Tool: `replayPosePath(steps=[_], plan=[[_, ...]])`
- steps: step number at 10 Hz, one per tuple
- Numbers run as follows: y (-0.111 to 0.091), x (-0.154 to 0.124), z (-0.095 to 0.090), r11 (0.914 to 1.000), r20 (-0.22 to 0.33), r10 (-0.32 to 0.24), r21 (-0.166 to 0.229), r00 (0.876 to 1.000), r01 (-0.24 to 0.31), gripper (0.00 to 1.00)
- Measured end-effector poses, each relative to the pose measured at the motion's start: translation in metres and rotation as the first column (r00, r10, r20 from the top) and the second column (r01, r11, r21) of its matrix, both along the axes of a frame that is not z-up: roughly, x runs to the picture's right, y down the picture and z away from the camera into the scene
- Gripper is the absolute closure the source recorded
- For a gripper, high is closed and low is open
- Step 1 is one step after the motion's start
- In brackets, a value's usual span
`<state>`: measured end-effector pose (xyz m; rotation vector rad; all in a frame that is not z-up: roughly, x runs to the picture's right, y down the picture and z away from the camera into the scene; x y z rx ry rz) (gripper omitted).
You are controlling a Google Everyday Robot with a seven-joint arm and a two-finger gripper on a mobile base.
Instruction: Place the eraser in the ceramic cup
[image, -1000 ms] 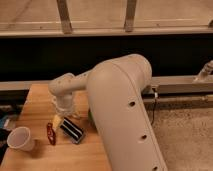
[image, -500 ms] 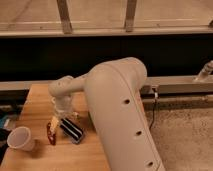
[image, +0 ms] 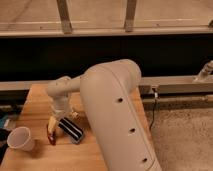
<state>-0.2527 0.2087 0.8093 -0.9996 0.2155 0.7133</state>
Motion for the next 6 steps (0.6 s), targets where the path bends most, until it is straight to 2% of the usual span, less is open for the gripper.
replayPosePath(steps=[2, 6], plan=[[0.0007, -0.002, 0.0002, 0.9998, -0.011, -0.018, 0.005, 1.0, 0.018, 0.59], [0.0001, 0.0011, -0.0006, 0.9996, -0.022, -0.027, 0.011, 0.999, 0.028, 0.95]])
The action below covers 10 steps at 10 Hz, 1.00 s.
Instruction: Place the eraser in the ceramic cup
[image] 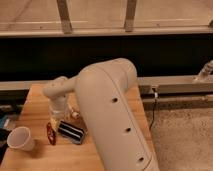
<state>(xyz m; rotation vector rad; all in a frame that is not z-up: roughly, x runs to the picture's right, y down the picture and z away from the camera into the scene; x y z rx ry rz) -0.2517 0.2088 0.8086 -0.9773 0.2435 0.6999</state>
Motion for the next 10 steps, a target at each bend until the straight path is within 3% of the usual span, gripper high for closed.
replayPosePath(steps=[1, 4, 7, 10], plan=[[-0.001, 0.0, -0.001, 1.0, -0.001, -0.001, 0.004, 1.0, 0.001, 1.0], [-0.01, 0.005, -0.004, 0.9996, -0.007, 0.009, 0.025, 1.0, -0.008, 1.0], [-0.049, 0.023, -0.007, 0.9965, -0.003, 0.036, 0.075, 0.999, -0.036, 1.0], [-0.092, 0.041, -0.014, 0.9838, 0.047, 0.107, 0.14, 0.993, -0.113, 1.0]])
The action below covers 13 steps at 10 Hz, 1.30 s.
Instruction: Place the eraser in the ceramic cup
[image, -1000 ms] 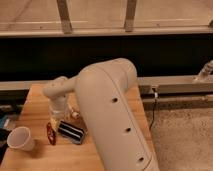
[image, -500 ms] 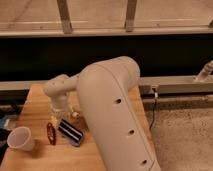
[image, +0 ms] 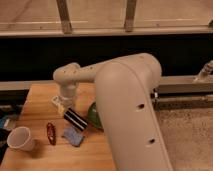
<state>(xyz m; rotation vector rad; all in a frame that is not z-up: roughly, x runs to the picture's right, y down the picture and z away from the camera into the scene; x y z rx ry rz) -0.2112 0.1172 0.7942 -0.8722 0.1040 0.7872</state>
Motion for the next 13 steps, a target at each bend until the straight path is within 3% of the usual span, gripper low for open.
replayPosePath(steps=[2, 5, 6, 9, 13], plan=[[-0.035, 0.0, -0.011, 0.998, 0.047, 0.034, 0.052, 0.998, -0.036, 1.0], [-0.064, -0.016, -0.019, 0.9948, 0.096, 0.024, 0.096, 0.995, -0.034, 1.0], [-0.091, -0.049, -0.026, 0.9905, 0.145, -0.023, 0.138, 0.989, 0.003, 1.0], [-0.113, -0.084, -0.036, 0.9812, 0.183, -0.091, 0.185, 0.979, 0.057, 1.0], [-0.135, -0.138, -0.072, 0.9623, 0.265, -0.17, 0.252, 0.949, 0.101, 1.0]])
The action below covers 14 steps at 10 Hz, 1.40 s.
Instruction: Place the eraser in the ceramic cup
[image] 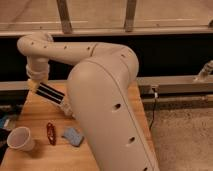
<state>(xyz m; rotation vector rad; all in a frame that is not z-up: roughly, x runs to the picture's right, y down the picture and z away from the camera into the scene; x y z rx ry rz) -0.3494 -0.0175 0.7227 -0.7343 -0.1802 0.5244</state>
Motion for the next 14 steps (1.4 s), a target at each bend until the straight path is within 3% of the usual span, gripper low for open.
replayPosePath(steps=[6, 8, 10, 12, 14], plan=[[0.001, -0.005, -0.003, 1.0, 0.012, -0.001, 0.0, 1.0, 0.001, 1.0], [0.007, -0.007, 0.003, 0.9994, 0.037, -0.006, -0.033, 0.999, 0.007, 1.0], [0.023, -0.021, -0.003, 0.9972, 0.09, 0.011, -0.075, 0.996, -0.004, 1.0], [0.025, -0.019, -0.004, 0.995, 0.119, 0.049, -0.093, 0.992, -0.038, 1.0], [0.031, -0.029, -0.014, 0.9948, 0.148, 0.053, -0.094, 0.988, -0.04, 1.0]])
